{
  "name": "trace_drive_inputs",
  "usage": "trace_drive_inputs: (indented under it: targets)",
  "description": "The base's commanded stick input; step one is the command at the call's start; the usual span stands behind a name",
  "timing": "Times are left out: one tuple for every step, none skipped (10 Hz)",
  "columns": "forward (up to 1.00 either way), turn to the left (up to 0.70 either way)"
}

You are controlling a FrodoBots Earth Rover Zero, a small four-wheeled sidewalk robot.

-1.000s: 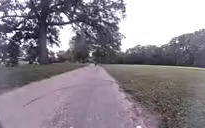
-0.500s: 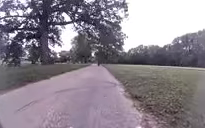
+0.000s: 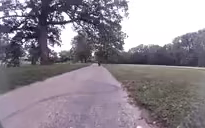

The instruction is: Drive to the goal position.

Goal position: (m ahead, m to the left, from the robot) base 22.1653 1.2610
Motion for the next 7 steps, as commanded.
trace_drive_inputs:
  targets:
    - [0.7,0.0]
    - [0.7,0.0]
    - [0.7,0.0]
    - [0.7,0.0]
    - [0.7,0.0]
    - [0.7,0.0]
    - [0.7,0.0]
